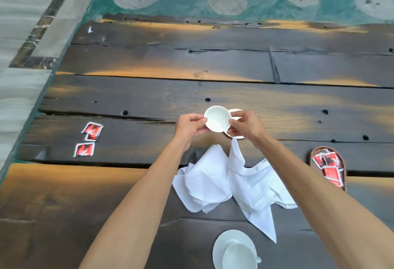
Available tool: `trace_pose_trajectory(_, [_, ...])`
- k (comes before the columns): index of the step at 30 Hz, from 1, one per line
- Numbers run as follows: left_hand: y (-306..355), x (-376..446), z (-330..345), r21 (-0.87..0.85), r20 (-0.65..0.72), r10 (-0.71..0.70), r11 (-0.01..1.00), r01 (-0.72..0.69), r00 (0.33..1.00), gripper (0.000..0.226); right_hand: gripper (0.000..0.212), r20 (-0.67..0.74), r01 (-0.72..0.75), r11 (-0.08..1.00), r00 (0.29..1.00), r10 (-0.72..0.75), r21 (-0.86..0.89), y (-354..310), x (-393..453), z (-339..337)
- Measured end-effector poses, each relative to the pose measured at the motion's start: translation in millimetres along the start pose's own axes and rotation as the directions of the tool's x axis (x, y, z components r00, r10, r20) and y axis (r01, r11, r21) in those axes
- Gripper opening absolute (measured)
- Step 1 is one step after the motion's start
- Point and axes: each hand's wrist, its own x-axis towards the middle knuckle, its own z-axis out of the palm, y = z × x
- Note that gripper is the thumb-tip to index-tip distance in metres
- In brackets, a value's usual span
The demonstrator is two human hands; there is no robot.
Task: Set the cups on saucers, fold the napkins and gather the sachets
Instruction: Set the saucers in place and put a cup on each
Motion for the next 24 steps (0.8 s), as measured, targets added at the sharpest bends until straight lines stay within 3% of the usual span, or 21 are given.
trace_pose_trajectory(11, [-16.6, 41.8, 65.2, 0.015, 0.021, -0.051, 0.999, 0.05, 0.998, 0.021, 0.037, -0.063, -0.013, 0.998, 0.998, 0.009, -0.057, 29.7, 29.5, -50.2])
trace_pose_trajectory(24, [-26.9, 69.0, 78.2, 0.012, 0.025, -0.078, 0.997, 0.078, 0.997, 0.012, 0.037, -0.068, -0.042, 0.996, 0.997, 0.036, -0.081, 41.7, 50.2, -59.8])
